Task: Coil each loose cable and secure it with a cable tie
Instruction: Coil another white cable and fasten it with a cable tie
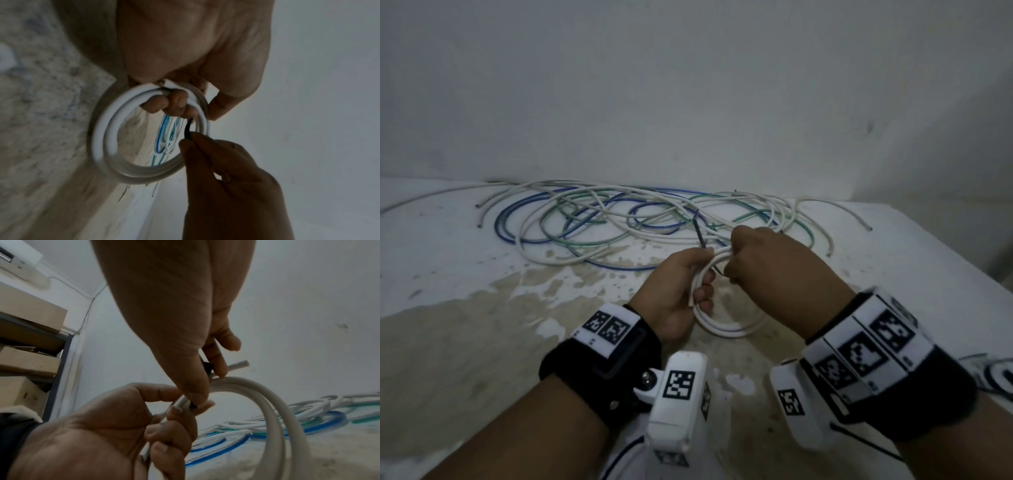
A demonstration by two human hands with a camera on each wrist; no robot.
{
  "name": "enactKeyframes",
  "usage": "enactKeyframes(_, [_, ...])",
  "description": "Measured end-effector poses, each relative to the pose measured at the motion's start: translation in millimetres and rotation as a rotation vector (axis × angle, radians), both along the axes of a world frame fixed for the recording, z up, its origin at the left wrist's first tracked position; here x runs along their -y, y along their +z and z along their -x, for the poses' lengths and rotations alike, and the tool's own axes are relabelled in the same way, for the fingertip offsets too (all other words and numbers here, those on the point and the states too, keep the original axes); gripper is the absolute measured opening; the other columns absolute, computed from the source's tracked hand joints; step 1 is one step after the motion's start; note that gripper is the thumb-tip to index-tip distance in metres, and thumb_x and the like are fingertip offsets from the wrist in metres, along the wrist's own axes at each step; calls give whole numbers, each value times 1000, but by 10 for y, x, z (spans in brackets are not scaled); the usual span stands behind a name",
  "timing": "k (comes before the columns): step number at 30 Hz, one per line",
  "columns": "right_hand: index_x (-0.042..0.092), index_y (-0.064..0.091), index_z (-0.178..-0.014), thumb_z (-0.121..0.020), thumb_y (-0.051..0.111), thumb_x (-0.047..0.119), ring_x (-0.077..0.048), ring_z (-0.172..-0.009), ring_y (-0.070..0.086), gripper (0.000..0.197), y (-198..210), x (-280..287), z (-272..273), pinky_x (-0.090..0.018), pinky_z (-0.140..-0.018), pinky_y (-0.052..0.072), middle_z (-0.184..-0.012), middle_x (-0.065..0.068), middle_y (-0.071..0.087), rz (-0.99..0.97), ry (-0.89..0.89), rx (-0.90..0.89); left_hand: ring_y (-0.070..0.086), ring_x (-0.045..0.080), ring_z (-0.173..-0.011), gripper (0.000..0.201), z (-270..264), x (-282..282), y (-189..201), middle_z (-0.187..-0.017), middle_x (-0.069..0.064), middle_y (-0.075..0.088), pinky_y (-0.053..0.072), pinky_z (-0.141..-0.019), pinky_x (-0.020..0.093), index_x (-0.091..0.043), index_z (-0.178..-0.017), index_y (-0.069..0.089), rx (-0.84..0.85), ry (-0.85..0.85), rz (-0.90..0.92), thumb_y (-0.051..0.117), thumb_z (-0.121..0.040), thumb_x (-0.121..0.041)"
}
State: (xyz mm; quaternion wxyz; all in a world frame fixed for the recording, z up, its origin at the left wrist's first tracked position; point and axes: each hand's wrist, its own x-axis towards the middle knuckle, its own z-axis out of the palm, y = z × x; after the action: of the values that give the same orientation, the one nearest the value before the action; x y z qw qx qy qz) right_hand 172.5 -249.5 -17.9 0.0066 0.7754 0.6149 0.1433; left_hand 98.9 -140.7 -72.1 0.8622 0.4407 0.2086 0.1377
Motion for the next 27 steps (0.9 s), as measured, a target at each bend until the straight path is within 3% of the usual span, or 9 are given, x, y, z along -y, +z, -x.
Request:
enactKeyframes(2, [6, 59, -54, -54, 80, -5, -26, -41, 45, 24, -21, -33, 20, -19, -42, 13, -63, -12, 47, -42, -16, -56, 26, 8, -37, 18, 3, -34, 11, -55, -2, 36, 22, -38, 21, -13, -105, 59, 23, 14, 17, 45, -96, -19])
enactKeyframes(5, [9, 68, -91, -84, 60, 1, -22, -69, 47, 13, -104, -83, -22, -26, -58, 34, -87, -8, 49, -218, -5, -233, 26, 6, -36, 23, -12, -74, -15, -55, -3, 37, 23, -36, 18, -16, -109, 62, 66, 49, 39, 42, -98, -19])
enactKeyframes(8, [15, 65, -108, -85, 61, 7, -9, -82, 44, 24, -188, -96, -33, -9, -68, 30, -91, 4, 49, -418, -31, -441, 26, 6, -38, 22, -13, -80, -45, -57, -3, 37, 23, -36, 19, -16, -105, 65, 97, 74, 48, 45, -97, -20])
enactKeyframes(11, [32, 61, -92, -80, 69, 7, 6, -70, 50, 29, -289, -79, 34, -5, -67, 33, -75, 21, 54, -641, -64, -646, 26, 7, -40, 26, -19, -50, -62, -61, -2, 38, 22, -38, 20, -15, -112, 66, 84, 120, -48, 46, -96, -21])
enactKeyframes(14, [46, 52, -78, -83, 69, 12, 7, -68, 56, 38, -385, -31, 78, -6, -63, 41, -67, 20, 57, -703, -52, -780, 27, 10, -42, 22, -11, -3, -48, -67, 3, 44, 26, -39, 20, -13, -101, 72, 9, 198, -309, 51, -94, -19])
enactKeyframes(17, [42, 58, -81, -86, 67, 17, -2, -68, 63, 26, -443, 8, 77, -23, -60, 52, -70, 11, 67, -760, -62, -922, 28, 11, -40, 22, -4, 13, -37, -72, 7, 54, 26, -39, 19, -12, -105, 72, -13, 216, -380, 53, -94, -16])
enactKeyframes(20, [34, 60, -87, -88, 64, 15, -6, -64, 66, 19, -466, 17, 81, -21, -55, 49, -72, 2, 69, -799, -53, -1039, 25, 10, -40, 25, -4, 5, -26, -60, 0, 51, 23, -39, 17, -22, -114, 66, -10, 238, -345, 54, -94, -14])
enactKeyframes(24, [33, 57, -103, -85, 67, 16, -12, -69, 66, 27, -528, -27, 70, -30, -68, 54, -78, 3, 69, -823, -101, -1071, 23, 11, -40, 28, -9, 8, -20, -43, -8, 39, 21, -39, 17, -25, -117, 64, -15, 235, -425, 53, -94, -12])
enactKeyframes(27, [37, 59, -90, -84, 68, 11, -9, -67, 65, 28, -555, -34, 60, -30, -66, 55, -77, 7, 69, -871, -89, -1115, 24, 12, -41, 26, -12, -3, -41, -49, -4, 43, 22, -40, 18, -20, -114, 67, -24, 258, -435, 53, -94, -11])
